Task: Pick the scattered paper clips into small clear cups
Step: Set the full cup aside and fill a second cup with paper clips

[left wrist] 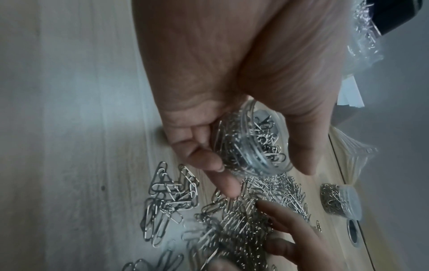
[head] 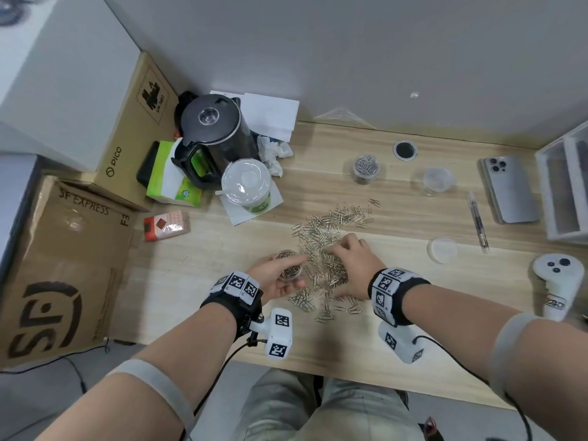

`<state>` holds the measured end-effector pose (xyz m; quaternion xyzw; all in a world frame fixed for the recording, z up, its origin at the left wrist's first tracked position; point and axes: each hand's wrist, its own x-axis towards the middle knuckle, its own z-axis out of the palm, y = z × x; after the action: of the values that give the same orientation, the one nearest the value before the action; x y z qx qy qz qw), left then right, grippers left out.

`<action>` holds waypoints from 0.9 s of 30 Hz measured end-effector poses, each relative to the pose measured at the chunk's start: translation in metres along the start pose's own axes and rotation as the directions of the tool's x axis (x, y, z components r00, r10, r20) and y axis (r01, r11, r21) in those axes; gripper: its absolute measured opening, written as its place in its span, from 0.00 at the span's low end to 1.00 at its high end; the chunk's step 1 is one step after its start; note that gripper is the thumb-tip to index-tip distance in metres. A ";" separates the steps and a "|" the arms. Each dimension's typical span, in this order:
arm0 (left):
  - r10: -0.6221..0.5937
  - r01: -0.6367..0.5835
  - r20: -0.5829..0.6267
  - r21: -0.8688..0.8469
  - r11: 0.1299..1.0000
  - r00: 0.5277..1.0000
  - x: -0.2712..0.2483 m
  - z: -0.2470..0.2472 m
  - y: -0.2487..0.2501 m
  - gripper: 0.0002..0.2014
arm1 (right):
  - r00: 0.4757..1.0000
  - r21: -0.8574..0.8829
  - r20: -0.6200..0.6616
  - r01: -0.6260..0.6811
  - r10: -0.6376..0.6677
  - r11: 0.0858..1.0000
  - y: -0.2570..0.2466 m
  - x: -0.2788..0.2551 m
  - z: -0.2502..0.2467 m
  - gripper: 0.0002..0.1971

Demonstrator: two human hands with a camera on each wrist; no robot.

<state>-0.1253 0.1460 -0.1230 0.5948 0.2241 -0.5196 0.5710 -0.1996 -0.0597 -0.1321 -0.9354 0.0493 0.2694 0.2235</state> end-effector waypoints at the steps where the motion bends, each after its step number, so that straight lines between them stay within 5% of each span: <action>1: 0.000 0.000 -0.007 -0.001 1.000 1.000 0.001 -0.001 0.001 0.25 | 1.000 0.053 -0.021 0.010 -0.009 0.999 -0.002 0.003 0.001 0.41; 3: 0.001 -0.001 -0.013 -0.006 1.000 1.000 0.003 -0.004 0.002 0.25 | 0.998 0.100 -0.060 0.024 -0.018 0.995 -0.005 0.009 -0.001 0.29; 6: 0.022 -0.022 -0.028 -0.012 1.000 0.999 0.004 -0.009 0.005 0.21 | 0.987 0.063 -0.161 -0.009 0.019 0.998 -0.006 0.016 -0.011 0.26; 10: 0.024 -0.025 -0.047 -0.018 1.000 0.999 0.006 -0.015 0.007 0.14 | 0.954 -0.039 -0.261 -0.165 0.150 0.985 -0.003 0.026 -0.032 0.45; 14: 0.016 -0.018 -0.077 -0.023 1.000 0.997 0.008 -0.022 0.006 0.18 | 0.959 -0.117 -0.169 -0.246 0.225 0.962 0.001 0.035 -0.044 0.61; 18: -0.001 -0.001 -0.083 -0.017 1.000 0.997 0.009 -0.026 0.005 0.17 | 0.990 -0.276 -0.033 -0.142 0.139 0.951 -0.005 0.040 -0.039 0.64; 24: -0.012 0.010 -0.089 -0.021 1.000 0.996 0.010 -0.022 0.008 0.21 | 0.998 -0.164 0.003 0.056 -0.056 0.985 -0.009 0.034 -0.030 0.42; 27: -0.014 0.013 -0.093 -0.017 1.000 0.996 0.008 -0.020 0.011 0.22 | 0.999 -0.185 -0.002 0.047 -0.049 0.982 -0.012 0.030 -0.029 0.54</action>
<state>-0.1057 0.1591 -0.1293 0.6122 0.2588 -0.4933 0.5612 -0.1573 -0.0610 -0.1213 -0.9540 0.0023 0.2641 0.1419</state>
